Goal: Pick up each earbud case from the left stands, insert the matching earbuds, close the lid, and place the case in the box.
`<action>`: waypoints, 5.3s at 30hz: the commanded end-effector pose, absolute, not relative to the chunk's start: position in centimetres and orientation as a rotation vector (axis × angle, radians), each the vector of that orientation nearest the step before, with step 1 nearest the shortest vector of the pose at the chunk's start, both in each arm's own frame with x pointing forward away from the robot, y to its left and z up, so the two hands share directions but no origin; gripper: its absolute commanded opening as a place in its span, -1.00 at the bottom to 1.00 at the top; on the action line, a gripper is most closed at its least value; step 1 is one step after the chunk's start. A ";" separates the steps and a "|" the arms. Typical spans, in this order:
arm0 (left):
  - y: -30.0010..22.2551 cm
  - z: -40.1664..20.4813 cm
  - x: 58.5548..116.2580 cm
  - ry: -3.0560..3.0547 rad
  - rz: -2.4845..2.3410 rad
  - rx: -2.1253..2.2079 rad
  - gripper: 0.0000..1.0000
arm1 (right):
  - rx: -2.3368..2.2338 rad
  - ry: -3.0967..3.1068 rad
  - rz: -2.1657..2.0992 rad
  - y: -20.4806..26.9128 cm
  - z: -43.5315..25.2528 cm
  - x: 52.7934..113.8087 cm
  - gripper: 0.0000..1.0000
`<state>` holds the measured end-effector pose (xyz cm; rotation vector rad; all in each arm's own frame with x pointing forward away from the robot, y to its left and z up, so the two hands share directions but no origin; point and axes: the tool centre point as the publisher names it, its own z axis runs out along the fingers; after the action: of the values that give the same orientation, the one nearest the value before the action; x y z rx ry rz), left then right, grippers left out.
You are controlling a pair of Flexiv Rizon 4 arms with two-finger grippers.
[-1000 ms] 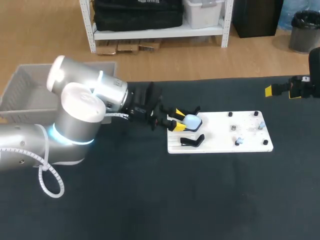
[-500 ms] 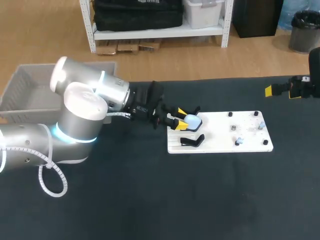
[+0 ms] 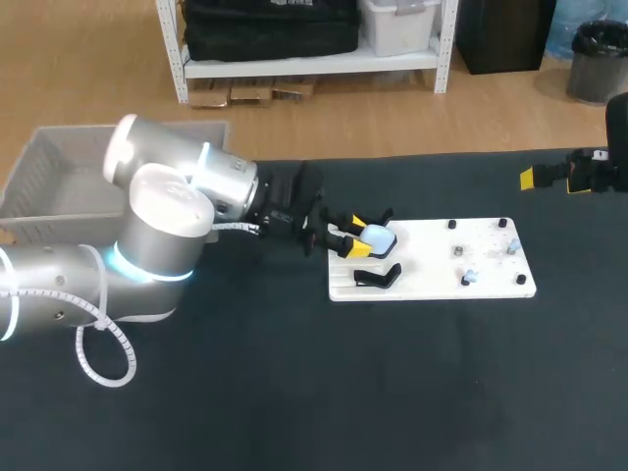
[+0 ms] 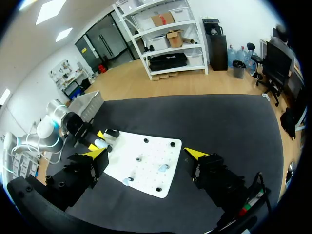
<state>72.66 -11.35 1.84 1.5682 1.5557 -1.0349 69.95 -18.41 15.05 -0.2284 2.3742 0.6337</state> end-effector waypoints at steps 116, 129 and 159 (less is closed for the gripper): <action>-14.2 7.7 67.4 1.255 -1.179 1.316 -1.00 | -0.645 2.420 0.582 -6.7 14.4 60.2 1.00; -14.2 7.8 67.4 1.258 -1.177 1.321 -1.00 | -0.675 2.451 0.577 -4.5 13.5 61.4 1.00; -14.2 7.8 67.4 1.258 -1.177 1.321 -1.00 | -0.640 2.547 0.535 -1.5 10.3 65.2 1.00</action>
<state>67.31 -14.16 7.82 1.3198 1.2600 -1.1740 65.01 -1.79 10.47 -0.6449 2.5441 0.5448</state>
